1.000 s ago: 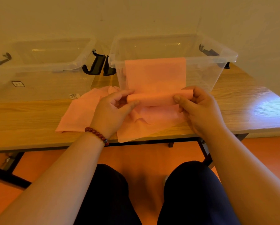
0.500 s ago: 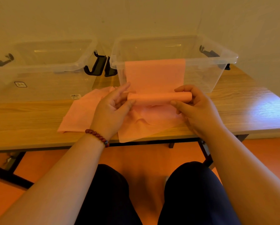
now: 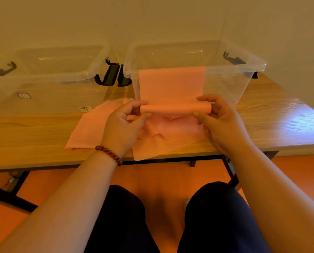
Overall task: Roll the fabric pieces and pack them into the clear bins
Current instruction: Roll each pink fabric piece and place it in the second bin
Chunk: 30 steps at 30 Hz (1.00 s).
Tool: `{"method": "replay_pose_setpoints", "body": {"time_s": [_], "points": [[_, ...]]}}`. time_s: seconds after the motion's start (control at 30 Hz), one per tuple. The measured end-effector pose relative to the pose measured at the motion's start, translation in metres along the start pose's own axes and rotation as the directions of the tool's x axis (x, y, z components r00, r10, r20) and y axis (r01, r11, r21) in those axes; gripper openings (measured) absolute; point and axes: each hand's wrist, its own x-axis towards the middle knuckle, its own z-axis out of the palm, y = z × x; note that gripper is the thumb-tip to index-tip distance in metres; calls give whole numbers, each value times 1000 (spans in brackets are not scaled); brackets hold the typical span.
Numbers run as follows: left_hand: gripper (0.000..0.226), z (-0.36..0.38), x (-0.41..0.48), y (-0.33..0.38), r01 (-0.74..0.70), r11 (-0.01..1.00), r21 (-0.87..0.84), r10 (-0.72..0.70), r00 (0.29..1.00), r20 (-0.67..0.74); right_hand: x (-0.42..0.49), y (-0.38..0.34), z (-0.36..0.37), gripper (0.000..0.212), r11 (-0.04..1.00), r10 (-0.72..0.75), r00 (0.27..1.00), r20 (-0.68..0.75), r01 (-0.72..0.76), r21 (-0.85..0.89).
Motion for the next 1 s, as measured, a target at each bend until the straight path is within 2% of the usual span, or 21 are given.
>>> {"method": "replay_pose_setpoints", "body": {"time_s": [0.1, 0.23, 0.37, 0.5, 0.53, 0.67, 0.83, 1.0], "points": [[36, 0, 0, -1, 10, 999, -48, -9, 1000, 9, 1, 0, 0, 14, 1000, 11, 999, -43, -12, -22], [45, -1, -2, 0, 4, 994, -107, 4, 998, 69, -1, -1, 1, 6, 1000, -7, 998, -58, 6, -20], [32, -1, -2, 2, -28, 999, -17, 29, 997, 73, 0, -1, 0, 6, 1000, -8, 999, -37, 8, -12], [20, -1, -1, 1, 0, 1000, -15, 0, 999, 33, 0, -1, 0, 34, 1000, -21, 999, 26, 21, 15], [19, -1, -1, 1, 10, 1000, -15, -9, 1000, 30, 0, -1, 0, 36, 1000, -22, 1000, 20, 22, 16], [19, -1, -1, 3, 6, 1000, 1, -6, 999, 39, 0, -2, 2, 26, 1000, -15, 999, -46, 15, 14], [16, 0, -2, 4, 45, 997, -56, -42, 998, 41, -1, -4, 2, 15, 999, 33, 998, -50, -31, 42], [20, -1, -2, 4, 34, 996, -87, -30, 998, 49, -3, -7, 3, 20, 999, -22, 999, -38, 24, 48]]}}
